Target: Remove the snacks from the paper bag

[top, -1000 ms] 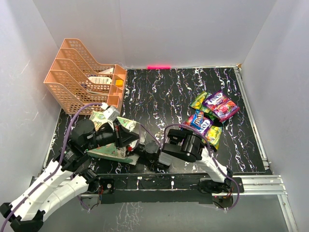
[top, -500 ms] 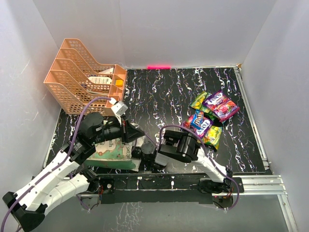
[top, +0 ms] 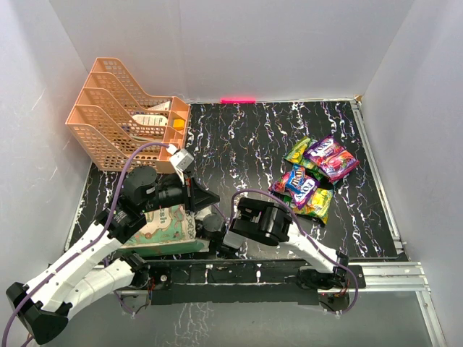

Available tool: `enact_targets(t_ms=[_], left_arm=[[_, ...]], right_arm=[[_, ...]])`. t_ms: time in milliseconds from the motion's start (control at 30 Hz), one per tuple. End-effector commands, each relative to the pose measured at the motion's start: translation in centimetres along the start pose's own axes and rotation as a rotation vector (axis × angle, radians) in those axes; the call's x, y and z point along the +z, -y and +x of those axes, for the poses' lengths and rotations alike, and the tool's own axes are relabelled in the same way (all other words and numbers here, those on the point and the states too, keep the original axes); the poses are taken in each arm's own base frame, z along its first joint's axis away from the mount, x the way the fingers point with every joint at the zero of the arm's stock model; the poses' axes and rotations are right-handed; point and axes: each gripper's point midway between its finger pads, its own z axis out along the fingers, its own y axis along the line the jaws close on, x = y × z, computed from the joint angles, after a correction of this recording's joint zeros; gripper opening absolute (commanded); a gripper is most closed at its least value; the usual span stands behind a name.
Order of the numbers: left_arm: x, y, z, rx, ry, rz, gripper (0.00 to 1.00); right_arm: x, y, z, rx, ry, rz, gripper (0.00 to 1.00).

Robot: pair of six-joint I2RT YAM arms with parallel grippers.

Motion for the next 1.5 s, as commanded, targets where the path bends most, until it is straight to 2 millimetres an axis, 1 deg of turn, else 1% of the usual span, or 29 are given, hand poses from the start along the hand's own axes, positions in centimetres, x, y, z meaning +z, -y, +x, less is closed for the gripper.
enact_targets(t_ms=[0, 67, 167, 267, 300, 433, 567, 600, 700, 767, 867, 967, 1067, 1100, 1167, 1300, 1467], left_arm=[[-0.2, 1.3, -0.9, 0.011, 0.035, 0.053, 0.0], [-0.2, 1.0, -0.7, 0.004, 0.035, 0.042, 0.0], [-0.4, 0.6, -0.3, -0.009, 0.029, 0.014, 0.0], [-0.7, 0.0, 0.3, -0.017, 0.023, -0.02, 0.0], [-0.9, -0.3, 0.6, -0.02, 0.015, -0.034, 0.0], [-1.6, -1.4, 1.6, -0.031, -0.004, -0.104, 0.0], [-2.8, -3.4, 3.1, -0.062, -0.026, -0.227, 0.0], [-3.1, -3.7, 3.5, -0.071, -0.034, -0.25, 0.0], [-4.4, -4.6, 4.5, -0.097, -0.061, -0.328, 0.0], [-5.3, -4.7, 4.6, -0.102, -0.059, -0.358, 0.0], [-6.2, -4.6, 4.0, -0.101, -0.023, -0.385, 0.0], [-6.0, -4.1, 4.0, -0.085, -0.019, -0.35, 0.0], [-5.7, -4.3, 4.2, -0.074, -0.023, -0.339, 0.0], [-5.6, -4.3, 4.2, -0.067, -0.021, -0.334, 0.0], [-5.6, -4.3, 3.9, -0.053, -0.008, -0.333, 0.0], [-5.6, -4.3, 3.2, -0.03, 0.029, -0.328, 0.0], [-4.8, -3.3, 1.9, -0.009, 0.069, -0.266, 0.0]], right_arm=[[-0.2, 3.8, -2.1, -0.037, 0.059, 0.182, 0.44], [-1.0, 5.5, -2.7, -0.043, 0.06, 0.236, 0.34], [-2.8, 8.2, -4.3, -0.058, 0.073, 0.323, 0.24], [-4.9, 9.7, -5.1, -0.08, 0.051, 0.376, 0.11], [-5.7, 10.1, -5.3, -0.091, 0.041, 0.397, 0.09], [-9.3, 10.9, -6.3, -0.1, 0.033, 0.471, 0.07], [-12.7, 11.3, -6.3, -0.079, 0.002, 0.543, 0.07], [-13.5, 11.7, -6.8, -0.07, 0.01, 0.577, 0.07], [-14.5, 11.8, -7.5, -0.049, 0.016, 0.593, 0.07], [-14.4, 11.0, -8.0, -0.038, 0.028, 0.549, 0.07], [-13.2, 8.7, -8.5, -0.04, 0.053, 0.424, 0.07], [-11.4, 5.4, -8.8, -0.054, 0.083, 0.29, 0.08], [-9.6, 3.4, -9.0, -0.089, 0.109, 0.244, 0.09], [-9.1, 3.1, -8.9, -0.095, 0.112, 0.245, 0.09], [-8.1, 3.1, -8.7, -0.08, 0.128, 0.255, 0.09], [-7.0, 3.0, -7.2, -0.047, 0.126, 0.264, 0.11], [-5.7, 3.1, -6.2, -0.028, 0.138, 0.276, 0.21]])
